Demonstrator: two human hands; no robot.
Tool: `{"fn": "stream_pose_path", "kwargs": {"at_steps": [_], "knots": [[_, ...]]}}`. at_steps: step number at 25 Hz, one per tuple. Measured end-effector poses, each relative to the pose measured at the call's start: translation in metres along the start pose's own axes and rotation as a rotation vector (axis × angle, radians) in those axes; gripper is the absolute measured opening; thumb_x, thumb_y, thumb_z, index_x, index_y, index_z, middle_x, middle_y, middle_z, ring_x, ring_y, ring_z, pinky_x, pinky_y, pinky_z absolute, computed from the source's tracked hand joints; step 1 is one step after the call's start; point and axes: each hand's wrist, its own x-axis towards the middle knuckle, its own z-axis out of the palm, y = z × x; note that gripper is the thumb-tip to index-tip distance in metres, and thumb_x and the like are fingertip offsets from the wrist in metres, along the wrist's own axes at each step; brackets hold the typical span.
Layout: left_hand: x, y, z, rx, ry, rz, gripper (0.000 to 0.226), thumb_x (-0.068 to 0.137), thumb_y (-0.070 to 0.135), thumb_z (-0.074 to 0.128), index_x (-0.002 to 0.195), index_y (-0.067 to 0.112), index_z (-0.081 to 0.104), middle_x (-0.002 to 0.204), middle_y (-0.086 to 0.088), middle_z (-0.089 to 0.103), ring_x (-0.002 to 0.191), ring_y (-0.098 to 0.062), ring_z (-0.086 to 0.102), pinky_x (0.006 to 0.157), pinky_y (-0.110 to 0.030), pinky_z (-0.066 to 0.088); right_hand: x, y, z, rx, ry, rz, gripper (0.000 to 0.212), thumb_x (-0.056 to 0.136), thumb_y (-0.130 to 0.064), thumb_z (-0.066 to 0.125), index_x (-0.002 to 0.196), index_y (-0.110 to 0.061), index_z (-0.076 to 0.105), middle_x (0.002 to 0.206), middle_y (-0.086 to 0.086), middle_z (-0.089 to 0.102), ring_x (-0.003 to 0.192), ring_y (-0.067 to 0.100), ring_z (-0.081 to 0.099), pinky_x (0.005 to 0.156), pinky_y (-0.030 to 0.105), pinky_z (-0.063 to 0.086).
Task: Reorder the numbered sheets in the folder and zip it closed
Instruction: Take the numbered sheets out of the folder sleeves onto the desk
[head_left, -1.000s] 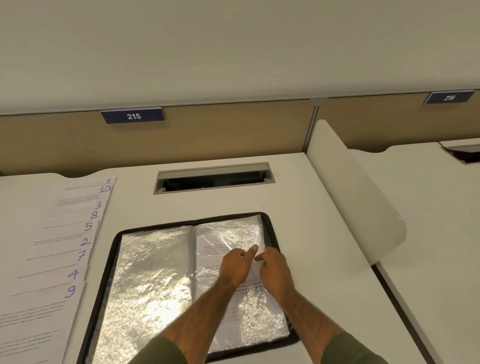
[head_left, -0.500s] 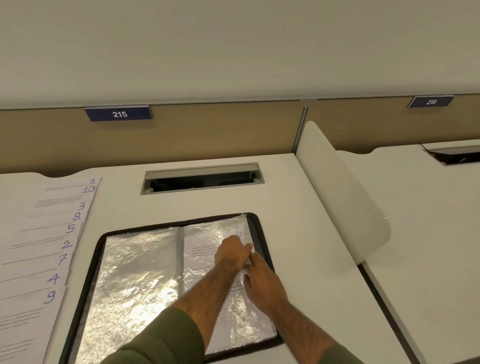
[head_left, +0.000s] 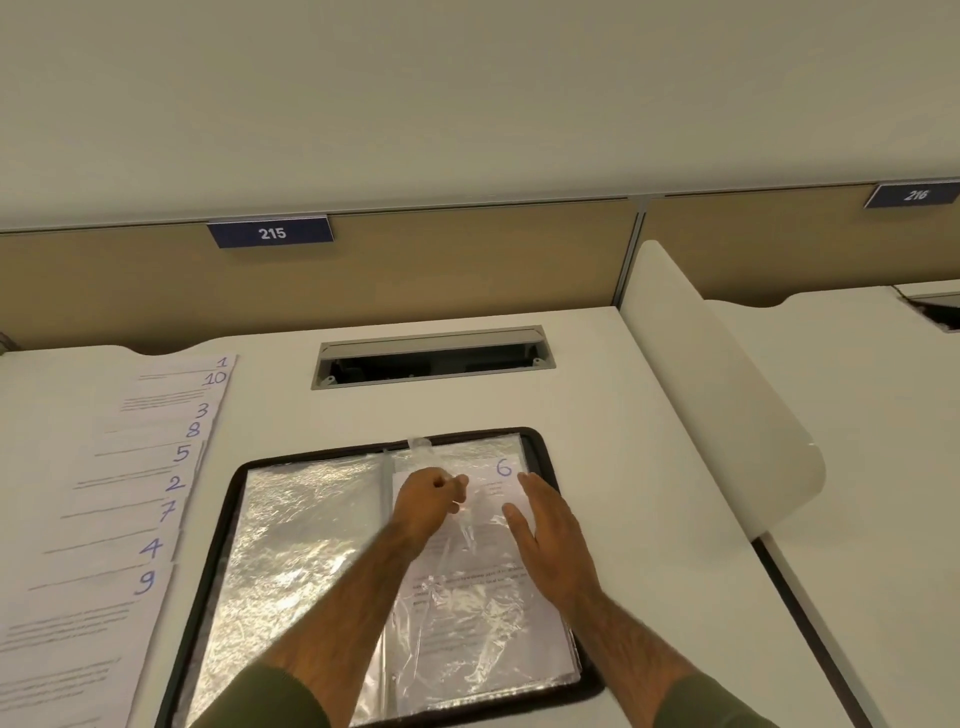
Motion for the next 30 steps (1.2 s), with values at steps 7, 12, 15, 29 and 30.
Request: {"fn": "stream_pose_path", "kwargs": {"at_steps": [7, 12, 15, 29, 30], "knots": [[-0.029, -0.022, -0.181, -0.116, 0.036, -0.287, 0.020, 0.092, 0.019, 0.072, 0.107, 0.005, 0.068, 0.106, -0.009, 0.075, 0.101, -0.026, 0.068, 0.088, -0.042, 0.055, 0.027, 0.003, 0.017, -0.151, 0.030, -0.119, 0.070, 0.100, -0.065, 0.025, 0.151, -0.021, 0.043, 0.156, -0.005, 0.043, 0.145, 0.013, 0.035, 0.121, 0.034, 0.028], [-0.040, -0.063, -0.248, 0.118, 0.215, -0.432, 0.013, 0.091, 0.011, 0.071, 0.099, 0.001, 0.070, 0.095, -0.013, 0.071, 0.086, -0.025, 0.067, 0.070, -0.035, 0.055, 0.032, 0.001, 0.036, -0.252, -0.009, -0.115, 0.055, 0.103, -0.045, 0.046, 0.147, -0.012, 0.049, 0.155, 0.002, 0.045, 0.144, 0.018, 0.039, 0.120, 0.030, 0.025], [-0.031, -0.085, -0.260, 0.271, 0.257, -0.505, 0.014, 0.082, -0.002, 0.067, 0.094, -0.008, 0.071, 0.084, -0.017, 0.071, 0.073, -0.023, 0.062, 0.062, -0.030, 0.050, 0.035, 0.000, 0.032, -0.276, -0.022, -0.131, 0.051, 0.102, -0.034, 0.054, 0.146, -0.010, 0.050, 0.153, 0.003, 0.047, 0.142, 0.021, 0.042, 0.119, 0.031, 0.028], [0.031, -0.035, -0.080, 0.686, 0.141, 0.241, 0.053, 0.098, 0.028, 0.061, 0.148, 0.023, 0.045, 0.150, -0.003, 0.048, 0.136, -0.025, 0.045, 0.114, -0.042, 0.036, 0.109, -0.020, 0.010, 0.126, 0.095, 0.341, 0.039, 0.093, -0.015, 0.065, 0.130, -0.006, 0.059, 0.113, 0.006, 0.062, 0.101, 0.024, 0.061, 0.084, 0.027, 0.044], [0.038, -0.029, -0.067, 0.699, 0.088, 0.271, 0.055, 0.098, 0.030, 0.060, 0.150, 0.024, 0.042, 0.152, -0.003, 0.046, 0.137, -0.024, 0.043, 0.114, -0.042, 0.035, 0.113, -0.021, 0.008, 0.149, 0.086, 0.379, 0.043, 0.092, -0.015, 0.067, 0.132, -0.004, 0.058, 0.117, 0.009, 0.064, 0.103, 0.025, 0.062, 0.084, 0.026, 0.044]]}}
